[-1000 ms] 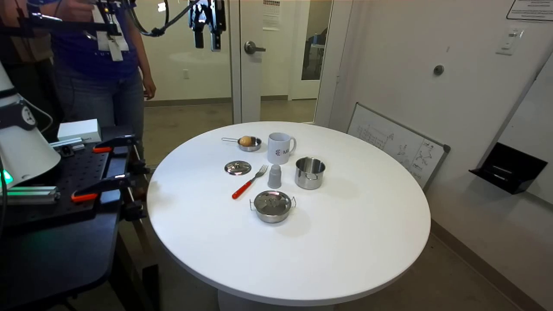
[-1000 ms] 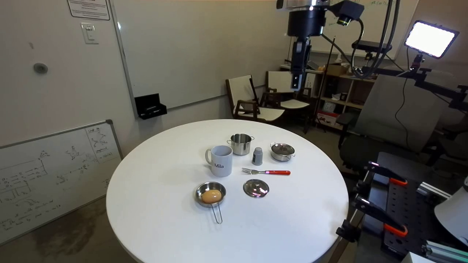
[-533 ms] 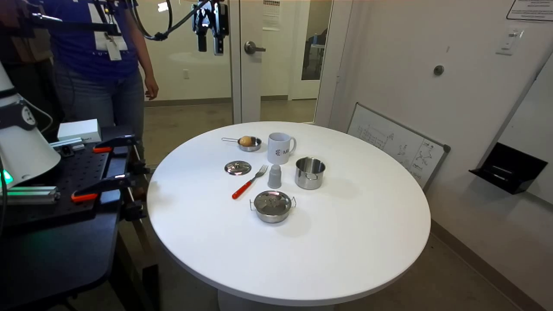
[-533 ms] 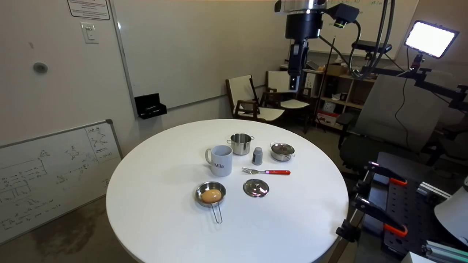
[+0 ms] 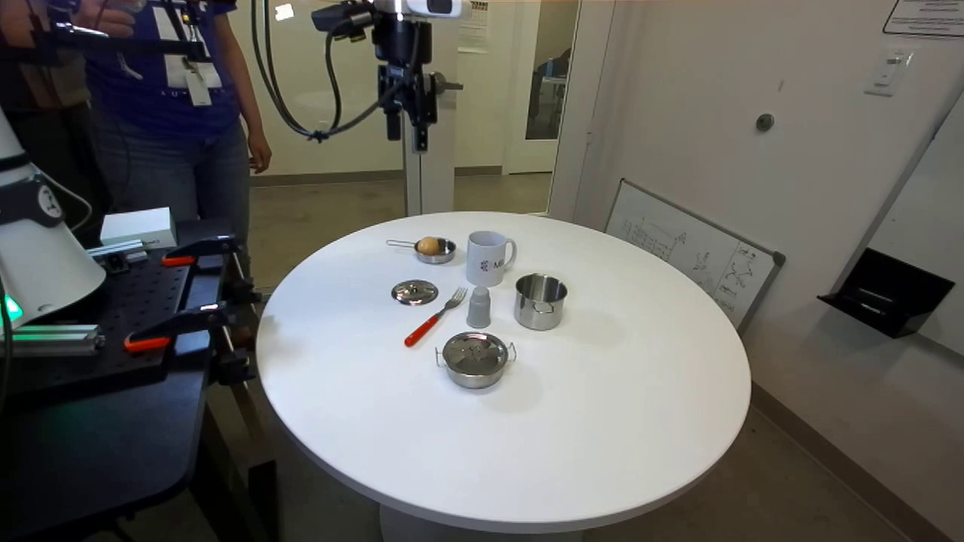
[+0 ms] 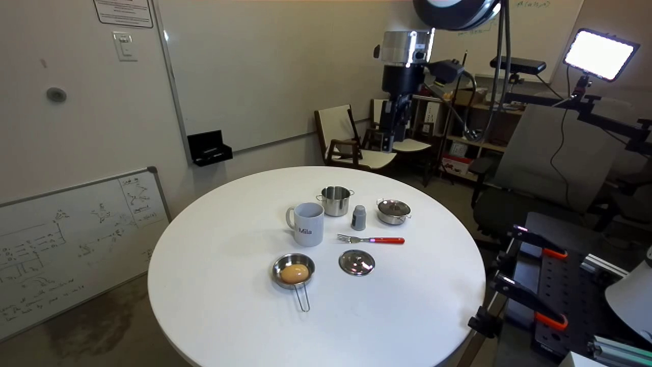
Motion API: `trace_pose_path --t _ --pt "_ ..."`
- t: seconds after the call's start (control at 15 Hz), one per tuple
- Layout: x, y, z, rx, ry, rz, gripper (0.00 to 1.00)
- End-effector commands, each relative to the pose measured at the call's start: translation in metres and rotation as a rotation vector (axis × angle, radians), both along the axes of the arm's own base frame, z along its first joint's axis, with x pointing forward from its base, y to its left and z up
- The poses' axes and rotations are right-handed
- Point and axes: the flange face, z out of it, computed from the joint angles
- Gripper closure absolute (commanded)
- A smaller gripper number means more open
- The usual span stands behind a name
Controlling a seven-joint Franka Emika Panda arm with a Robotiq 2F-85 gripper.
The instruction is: Put the salt and pepper shaker in the mug
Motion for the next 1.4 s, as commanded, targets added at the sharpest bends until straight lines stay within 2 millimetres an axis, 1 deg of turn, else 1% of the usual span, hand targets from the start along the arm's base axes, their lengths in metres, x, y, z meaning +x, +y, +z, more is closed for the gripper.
trace_pose_path --t 0.0,0.13,0.33,0.6,0.67,0.73,0.8,0.93,1.13,1.33 --pt "0.038 -0.019 -0.042 -0.006 -0.013 0.0 0.0" --pt "0.053 -0.028 -0.063 -0.005 -0.013 0.002 0.0" --pt "0.074 -0.044 -0.089 -0.038 0.007 -0.022 0.0" --pt "0.096 -0.053 -0.119 -0.004 0.009 -0.054 0.0" --pt "0.099 -0.054 -0.122 0.003 0.014 -0.063 0.0" --pt "0.099 -0.05 -0.118 0.027 0.021 -0.05 0.0" --pt "0.088 -0.052 -0.117 -0.006 0.027 -0.057 0.0" --pt "0.093 -0.05 -0.121 0.008 0.025 -0.06 0.0" --pt "0.095 -0.049 -0.119 0.011 0.021 -0.06 0.0" --pt "0.102 -0.063 -0.143 -0.023 0.044 -0.114 0.0"
